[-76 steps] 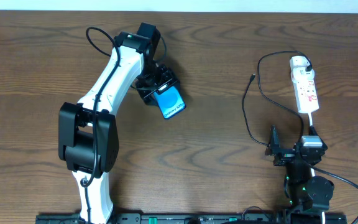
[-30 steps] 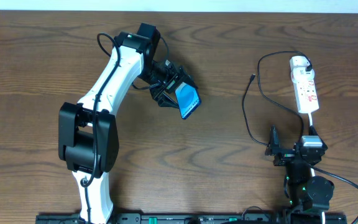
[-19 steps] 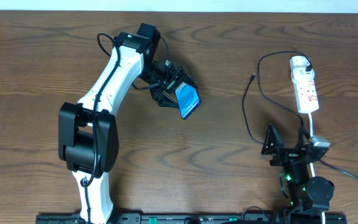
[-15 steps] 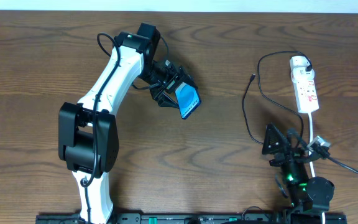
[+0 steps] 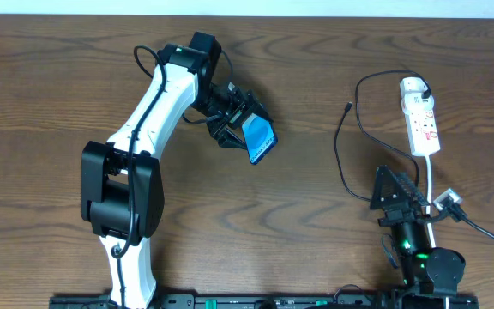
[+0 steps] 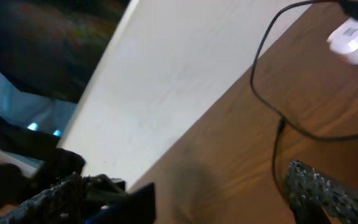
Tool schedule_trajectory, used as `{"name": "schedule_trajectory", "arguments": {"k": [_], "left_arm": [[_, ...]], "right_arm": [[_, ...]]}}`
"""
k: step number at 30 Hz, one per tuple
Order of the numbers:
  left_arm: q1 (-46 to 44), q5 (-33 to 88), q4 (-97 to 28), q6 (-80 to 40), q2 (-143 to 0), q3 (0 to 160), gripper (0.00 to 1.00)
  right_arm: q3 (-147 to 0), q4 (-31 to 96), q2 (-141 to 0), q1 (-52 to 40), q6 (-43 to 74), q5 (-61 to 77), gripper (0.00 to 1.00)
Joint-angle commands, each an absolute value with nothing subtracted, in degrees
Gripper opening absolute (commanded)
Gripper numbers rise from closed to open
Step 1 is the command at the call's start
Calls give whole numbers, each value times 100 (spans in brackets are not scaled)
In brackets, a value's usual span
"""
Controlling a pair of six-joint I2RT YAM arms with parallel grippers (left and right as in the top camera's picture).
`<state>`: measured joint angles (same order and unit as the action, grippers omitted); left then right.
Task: Plug charger to phone and switch on socket
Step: 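Move the right gripper to the phone and grasp its edge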
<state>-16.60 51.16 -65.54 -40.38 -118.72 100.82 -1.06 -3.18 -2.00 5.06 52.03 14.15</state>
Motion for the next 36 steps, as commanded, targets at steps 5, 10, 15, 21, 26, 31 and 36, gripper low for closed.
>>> {"name": "schedule_trajectory", "arguments": {"k": [5,10,15,21,26,31,36], "left_arm": [[-1629,5354,-6547,-3944,-11625,10097,72],[-1629,5356,-6545,-3944,-11625,10097,72],[-1629,5354,-6545,-3946,-11625,10097,72],[-1629,5354,-6528,-3946,-11625,10097,72],[-1629,5356,-6532,-3944,-11625,10097,72],[-1629,5356,-6530,-3944,-11625,10097,72],[-1629,5354,-6528,-3944,-11625,10097,72]], "right_arm": [[-1372,130,-1632,482,3573,1275,99],[-2827,1267,-3076,478,3315,1293,99],[-4254,2528,-4174,478,3953,2644,99],[-4650,2268,-4766,478,4237,5000,99],[-4644,2110,-4967,475,4552,4473,99],[-4650,1627,-5188,276,4716,4285,99],[-4884,1813,-5345,-482,5089,3380,99]]}}
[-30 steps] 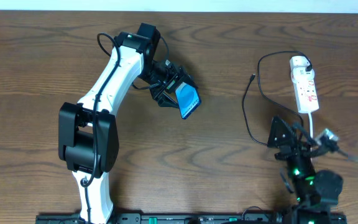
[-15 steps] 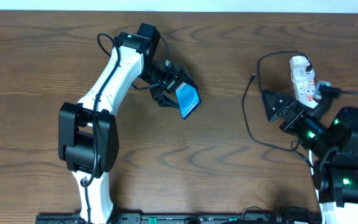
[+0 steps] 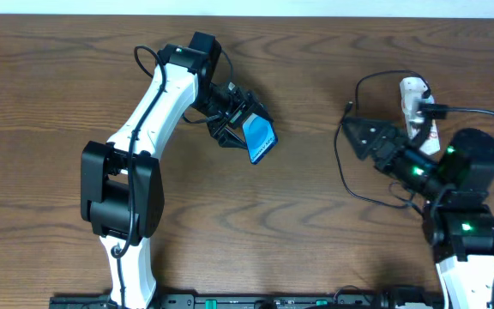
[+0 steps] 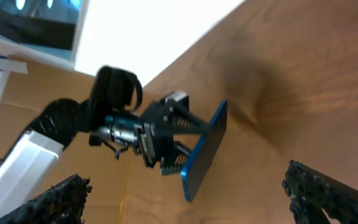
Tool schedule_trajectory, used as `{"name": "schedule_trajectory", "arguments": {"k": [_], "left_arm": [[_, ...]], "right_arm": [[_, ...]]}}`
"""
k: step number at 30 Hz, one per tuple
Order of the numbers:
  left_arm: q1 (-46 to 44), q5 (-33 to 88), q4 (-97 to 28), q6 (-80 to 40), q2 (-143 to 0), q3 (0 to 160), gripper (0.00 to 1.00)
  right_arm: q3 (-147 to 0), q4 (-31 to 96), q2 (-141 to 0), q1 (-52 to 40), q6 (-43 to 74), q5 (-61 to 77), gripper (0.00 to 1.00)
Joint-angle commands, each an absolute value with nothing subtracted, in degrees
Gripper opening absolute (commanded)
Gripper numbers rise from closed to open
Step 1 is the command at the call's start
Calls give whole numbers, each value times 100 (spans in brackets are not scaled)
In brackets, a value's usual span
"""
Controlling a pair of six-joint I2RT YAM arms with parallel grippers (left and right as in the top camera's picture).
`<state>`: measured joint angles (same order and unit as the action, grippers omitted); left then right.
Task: Plug charger to phone and switch on socket
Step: 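Move the right gripper to the phone and grasp its edge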
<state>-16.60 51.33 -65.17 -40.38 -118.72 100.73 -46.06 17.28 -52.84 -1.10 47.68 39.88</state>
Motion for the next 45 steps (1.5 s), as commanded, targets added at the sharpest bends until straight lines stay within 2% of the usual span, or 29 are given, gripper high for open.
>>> {"name": "schedule_trajectory", "arguments": {"k": [1,7,10,20,24,30,34,38,45], "left_arm": [[-1629,5354,-6528,-3944,-11625,10097,72],[-1629,5354,-6510,-3944,-11625,10097,72],[-1629,5354,-6493,-3944,-11625,10097,72],[-1629,5354,-6486,-3944,-11625,10097,72],[-1629,5354,-6486,-3946,-11625,10097,72],[-1629,5354,-6486,-3946,-11625,10097,72],[-1629,5354,-6486,-3946,-11625,10097,72],[-1629,5354,-6486,-3946,-11625,10097,72],[-1629,5356,-6488,-3946,-11625,10097,72]], "right_arm": [[-5000,1988,-5391,-694,5159,3048,99],[-6031,3699,-5878,-2080,5793,628,96],[-6416,4185,-6224,-2646,6169,23,94],[-6482,3959,-7140,-3754,6641,-895,85],[-6482,3787,-7411,-4053,6639,-1210,85],[-6482,3472,-7911,-4244,6639,-1275,85],[-6482,3293,-8211,-4281,6639,-1275,81],[-6482,3061,-8453,-4392,6639,-1291,71],[-6482,2755,-8637,-4488,6639,-1514,68]]}}
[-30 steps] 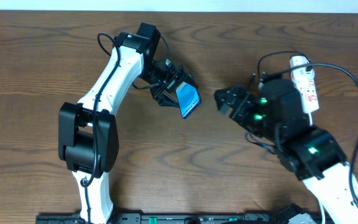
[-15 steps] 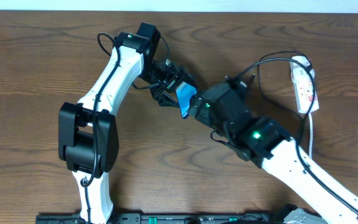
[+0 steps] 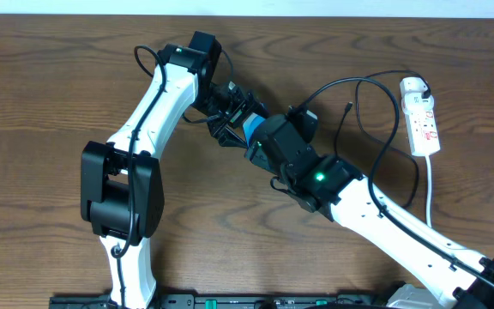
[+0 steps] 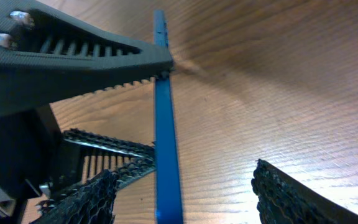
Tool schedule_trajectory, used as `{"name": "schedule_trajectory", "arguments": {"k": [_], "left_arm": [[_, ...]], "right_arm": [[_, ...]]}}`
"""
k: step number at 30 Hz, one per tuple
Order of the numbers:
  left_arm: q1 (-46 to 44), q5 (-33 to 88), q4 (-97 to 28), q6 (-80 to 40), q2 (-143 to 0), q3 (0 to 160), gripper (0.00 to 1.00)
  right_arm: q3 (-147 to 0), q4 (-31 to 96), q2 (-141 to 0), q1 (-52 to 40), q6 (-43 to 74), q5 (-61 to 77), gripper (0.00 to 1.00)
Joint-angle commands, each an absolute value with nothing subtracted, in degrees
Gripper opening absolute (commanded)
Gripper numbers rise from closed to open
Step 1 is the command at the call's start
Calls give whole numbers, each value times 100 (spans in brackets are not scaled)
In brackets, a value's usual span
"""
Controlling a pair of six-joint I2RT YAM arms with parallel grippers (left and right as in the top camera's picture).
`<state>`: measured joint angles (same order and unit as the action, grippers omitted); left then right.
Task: Plug charger to phone and switch on socket
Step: 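Move the right gripper to the phone and grasp its edge, then open the left gripper and pull the left arm back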
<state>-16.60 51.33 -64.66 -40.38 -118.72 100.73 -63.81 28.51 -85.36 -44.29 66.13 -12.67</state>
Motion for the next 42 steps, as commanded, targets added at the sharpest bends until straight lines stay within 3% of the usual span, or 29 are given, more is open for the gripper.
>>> {"name": "schedule_trajectory", "arguments": {"k": [1,10,29,42], "left_arm": [[-1629,5356,-6488,-3944,-11625,10097,72],[-1629,5356,-6488,-3944,-11625,10097,72],[-1629,5354,-6488,-3944,-11625,10097,72],[-1629,5354,-6488,-3944,-11625,10097,72]], "right_arm": [[-6482,2696,-8683,-4497,6639,-1516,68],[-6482,2368,-8917,-4510,6639,-1684,55],[-6482,2290,-8917,-4510,6639,-1594,15],[-6482,2290,-8914,-4510,6639,-1592,1]]}}
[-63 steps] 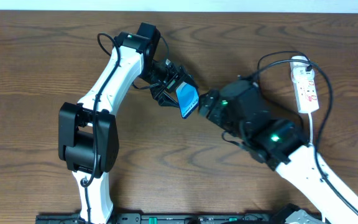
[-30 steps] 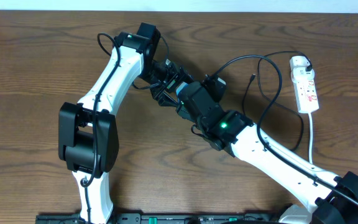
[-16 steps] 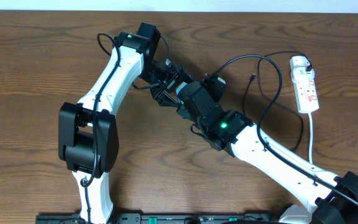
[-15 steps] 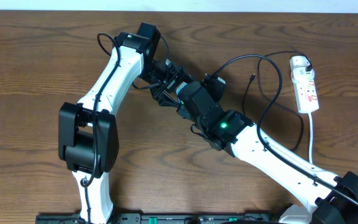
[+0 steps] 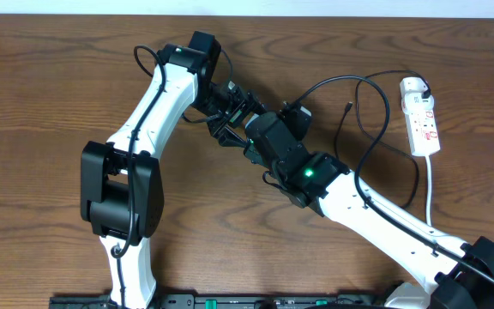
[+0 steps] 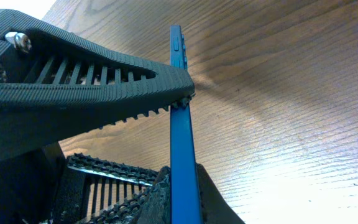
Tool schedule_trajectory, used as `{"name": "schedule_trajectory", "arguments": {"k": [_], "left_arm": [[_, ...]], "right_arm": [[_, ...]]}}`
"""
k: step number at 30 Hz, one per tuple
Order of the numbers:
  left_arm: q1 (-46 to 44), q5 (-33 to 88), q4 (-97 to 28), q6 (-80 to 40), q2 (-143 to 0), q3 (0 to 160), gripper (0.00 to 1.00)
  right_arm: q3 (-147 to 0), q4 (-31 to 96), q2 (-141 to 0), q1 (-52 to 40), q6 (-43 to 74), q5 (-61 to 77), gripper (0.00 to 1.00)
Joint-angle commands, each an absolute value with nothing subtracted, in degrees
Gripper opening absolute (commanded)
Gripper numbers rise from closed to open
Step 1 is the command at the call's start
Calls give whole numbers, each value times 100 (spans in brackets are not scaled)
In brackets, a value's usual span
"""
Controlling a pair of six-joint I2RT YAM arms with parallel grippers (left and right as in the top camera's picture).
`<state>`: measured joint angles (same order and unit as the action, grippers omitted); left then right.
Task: Plug charger to phone and switch on socket
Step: 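Open the left gripper and pull the left arm back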
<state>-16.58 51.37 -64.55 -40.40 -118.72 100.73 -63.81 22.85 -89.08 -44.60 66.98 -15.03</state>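
The blue phone [image 6: 180,124] stands edge-on in the right wrist view. My left gripper [image 5: 235,117] is shut on it, one ribbed black finger [image 6: 92,87] pressing its side. My right gripper [image 6: 183,198] has reached across the table and is shut on the phone's lower edge, a pad on each face. From overhead the phone is almost hidden under the right wrist. The black charger cable's free plug [image 5: 350,106] lies on the table to the right. The white socket strip [image 5: 422,120] lies at the far right.
Loops of black cable [image 5: 376,154] run between the right arm and the socket strip. The brown wooden table [image 5: 41,103] carries both arms. The right forearm [image 5: 384,223] crosses the table diagonally from the near right.
The right gripper's fingers stood open on either side of the phone's edge; now they are shut on it. The right wrist has moved slightly nearer the left gripper. The left arm kept still.
The left gripper held the phone tilted above the table throughout. The right arm was first folded at the near right, then raised and facing the phone, then across the table with open fingers around the phone's edge. Now both grippers hold the phone.
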Motion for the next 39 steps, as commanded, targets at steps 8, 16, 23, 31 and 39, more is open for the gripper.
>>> {"name": "schedule_trajectory", "arguments": {"k": [8,16,23,31,39], "left_arm": [[-1509,5336,-6466,-3942,-11625,10097,88],[-362,5922,-6394,-3538,-11601,10097,96],[694,6348,-7205,-2246,-11115,10097,96],[1492,4646,-8641,-1293,-9813,10097,96],[1468,2399,-9555,-1249,-8256,10095,96]], "right_arm": [[-6482,2307,-8882,-4504,6582,-1597,1],[-6482,2462,-8534,-4268,6165,-1627,1],[-6482,2803,-8252,-3750,6023,-1066,1],[-6471,2989,-8250,-3144,5902,-445,1],[-6471,2934,-8250,-3037,5905,-283,1]]}}
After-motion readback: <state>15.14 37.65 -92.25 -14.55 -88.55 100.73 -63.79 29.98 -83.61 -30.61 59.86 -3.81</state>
